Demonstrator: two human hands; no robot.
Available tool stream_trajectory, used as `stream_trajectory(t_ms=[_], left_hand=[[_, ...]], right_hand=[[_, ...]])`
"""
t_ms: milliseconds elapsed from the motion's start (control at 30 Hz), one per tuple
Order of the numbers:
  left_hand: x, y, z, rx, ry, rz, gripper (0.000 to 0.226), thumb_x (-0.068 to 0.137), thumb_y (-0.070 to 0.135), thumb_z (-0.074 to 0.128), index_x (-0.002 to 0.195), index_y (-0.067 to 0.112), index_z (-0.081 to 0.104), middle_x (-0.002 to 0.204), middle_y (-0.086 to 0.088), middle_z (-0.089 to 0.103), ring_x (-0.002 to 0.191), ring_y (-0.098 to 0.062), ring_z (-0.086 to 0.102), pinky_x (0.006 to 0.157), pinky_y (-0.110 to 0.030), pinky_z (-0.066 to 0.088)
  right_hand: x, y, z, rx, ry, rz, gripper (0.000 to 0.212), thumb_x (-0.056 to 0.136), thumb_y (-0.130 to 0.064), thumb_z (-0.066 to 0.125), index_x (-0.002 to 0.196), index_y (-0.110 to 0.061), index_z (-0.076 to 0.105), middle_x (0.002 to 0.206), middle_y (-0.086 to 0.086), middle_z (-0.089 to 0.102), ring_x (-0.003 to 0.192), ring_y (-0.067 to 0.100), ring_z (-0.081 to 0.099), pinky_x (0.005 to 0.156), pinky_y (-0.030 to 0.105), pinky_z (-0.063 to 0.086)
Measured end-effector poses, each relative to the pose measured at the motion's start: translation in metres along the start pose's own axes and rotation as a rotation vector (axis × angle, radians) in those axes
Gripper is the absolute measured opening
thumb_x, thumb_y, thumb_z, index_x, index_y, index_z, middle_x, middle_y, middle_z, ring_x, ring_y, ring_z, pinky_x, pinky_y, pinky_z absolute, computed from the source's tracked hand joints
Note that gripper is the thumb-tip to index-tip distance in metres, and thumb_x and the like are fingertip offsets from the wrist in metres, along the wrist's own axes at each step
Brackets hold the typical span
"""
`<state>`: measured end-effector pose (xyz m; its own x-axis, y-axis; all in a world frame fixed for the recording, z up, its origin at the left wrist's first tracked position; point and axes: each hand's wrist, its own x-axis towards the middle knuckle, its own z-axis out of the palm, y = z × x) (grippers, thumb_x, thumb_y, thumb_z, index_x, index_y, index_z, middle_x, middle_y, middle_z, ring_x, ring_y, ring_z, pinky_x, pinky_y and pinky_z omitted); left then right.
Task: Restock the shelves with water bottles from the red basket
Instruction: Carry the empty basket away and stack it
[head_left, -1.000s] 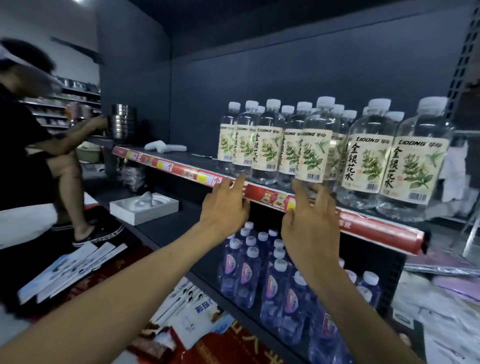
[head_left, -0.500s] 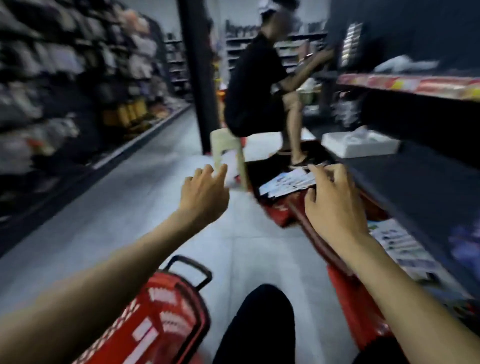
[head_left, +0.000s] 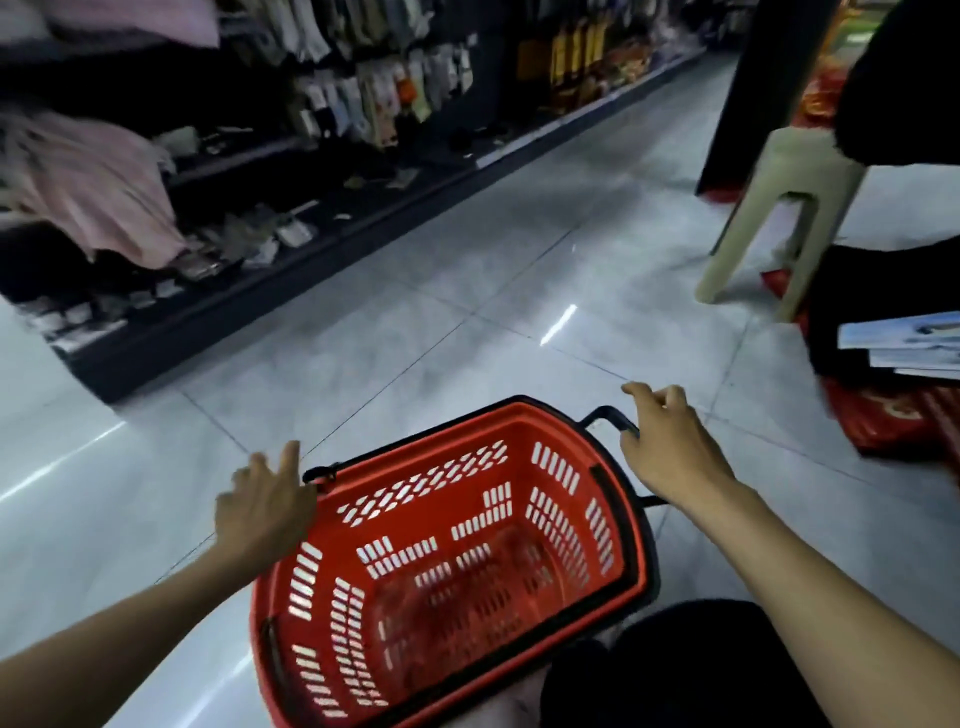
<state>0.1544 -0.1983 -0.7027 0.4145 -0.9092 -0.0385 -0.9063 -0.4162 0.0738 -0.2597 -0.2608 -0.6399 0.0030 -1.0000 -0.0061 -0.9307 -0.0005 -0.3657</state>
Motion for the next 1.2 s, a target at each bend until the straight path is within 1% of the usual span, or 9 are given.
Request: stream_trajectory(t_ms=[67, 133, 233, 367, 500, 600, 833, 967, 1200], left_hand=[[-0.006, -0.037, 0.027, -0.095, -0.135, -0.209, 0.07, 0.093, 0.065, 0.036, 0.148, 0.028, 0.017, 0.136, -0.023, 0.046, 0.114, -0.044, 0.054, 0.089, -0.056, 0.049], [-0.016, -0.049, 0.049, -0.332, -0.273, -0.323, 0.071, 0.095, 0.06, 0.04, 0.15, 0.022, 0.014, 0.12, -0.023, 0.058, 0.097, -0.042, 0.064, 0.087, -0.057, 0.054], [-0.033, -0.033, 0.074, -0.488, -0.352, -0.313, 0.063, 0.094, 0.053, 0.052, 0.139, 0.026, 0.018, 0.105, -0.017, 0.062, 0.08, -0.037, 0.069, 0.077, -0.055, 0.059], [-0.015, 0.028, 0.077, -0.495, -0.254, -0.203, 0.06, 0.094, 0.045, 0.058, 0.139, 0.026, 0.024, 0.102, -0.016, 0.067, 0.073, -0.028, 0.067, 0.073, -0.052, 0.059], [0.021, 0.143, 0.075, -0.499, -0.233, 0.01, 0.074, 0.088, 0.06, 0.046, 0.148, 0.024, 0.024, 0.119, -0.017, 0.064, 0.089, -0.033, 0.068, 0.081, -0.053, 0.057], [0.045, 0.23, 0.088, -0.437, -0.223, 0.149, 0.079, 0.084, 0.065, 0.044, 0.15, 0.029, 0.021, 0.128, -0.019, 0.059, 0.099, -0.039, 0.066, 0.082, -0.053, 0.055], [0.102, 0.402, 0.132, -0.269, -0.137, 0.403, 0.062, 0.101, 0.038, 0.045, 0.155, 0.032, 0.014, 0.122, -0.022, 0.061, 0.092, -0.041, 0.066, 0.075, -0.052, 0.055], [0.104, 0.476, 0.121, -0.2, -0.222, 0.504, 0.064, 0.102, 0.032, 0.044, 0.156, 0.029, 0.01, 0.124, -0.026, 0.057, 0.095, -0.043, 0.064, 0.077, -0.054, 0.054], [0.097, 0.517, 0.009, -0.123, -0.27, 0.543, 0.062, 0.102, 0.039, 0.043, 0.155, 0.037, 0.011, 0.118, -0.023, 0.059, 0.089, -0.041, 0.065, 0.069, -0.048, 0.054]], right_hand=[[0.013, 0.012, 0.03, -0.007, -0.217, 0.05, 0.06, 0.095, -0.028, 0.05, 0.15, -0.027, 0.026, 0.134, 0.015, 0.037, 0.112, 0.032, 0.053, 0.084, 0.038, 0.05], [0.021, 0.027, 0.052, -0.015, -0.407, 0.109, 0.072, 0.094, -0.034, 0.054, 0.154, -0.027, 0.015, 0.139, 0.02, 0.036, 0.116, 0.034, 0.053, 0.096, 0.04, 0.049], [0.033, 0.053, 0.074, -0.127, -0.569, 0.143, 0.083, 0.092, -0.04, 0.057, 0.155, -0.025, 0.005, 0.129, 0.014, 0.055, 0.11, 0.029, 0.059, 0.091, 0.038, 0.052], [0.059, 0.087, 0.081, -0.254, -0.504, 0.131, 0.084, 0.091, -0.04, 0.05, 0.155, -0.025, -0.003, 0.125, 0.016, 0.058, 0.105, 0.032, 0.062, 0.088, 0.04, 0.053], [0.075, 0.155, 0.062, -0.353, -0.399, 0.303, 0.104, 0.086, -0.061, 0.057, 0.155, -0.025, -0.012, 0.137, 0.027, 0.043, 0.117, 0.037, 0.055, 0.095, 0.043, 0.045], [0.071, 0.237, 0.045, -0.297, -0.172, 0.422, 0.097, 0.087, -0.056, 0.059, 0.156, -0.021, -0.001, 0.128, 0.03, 0.052, 0.108, 0.042, 0.059, 0.086, 0.043, 0.048], [0.055, 0.372, 0.026, -0.256, 0.148, 0.674, 0.075, 0.088, -0.042, 0.061, 0.151, -0.028, 0.024, 0.107, 0.029, 0.065, 0.086, 0.047, 0.065, 0.073, 0.047, 0.048], [0.035, 0.386, -0.004, -0.092, 0.069, 0.917, 0.078, 0.088, -0.04, 0.065, 0.153, -0.037, 0.021, 0.13, 0.021, 0.06, 0.101, 0.047, 0.063, 0.084, 0.048, 0.047], [0.002, 0.355, -0.128, 0.039, 0.08, 1.07, 0.08, 0.085, -0.041, 0.07, 0.152, -0.042, 0.026, 0.126, 0.016, 0.065, 0.101, 0.044, 0.063, 0.079, 0.043, 0.046]])
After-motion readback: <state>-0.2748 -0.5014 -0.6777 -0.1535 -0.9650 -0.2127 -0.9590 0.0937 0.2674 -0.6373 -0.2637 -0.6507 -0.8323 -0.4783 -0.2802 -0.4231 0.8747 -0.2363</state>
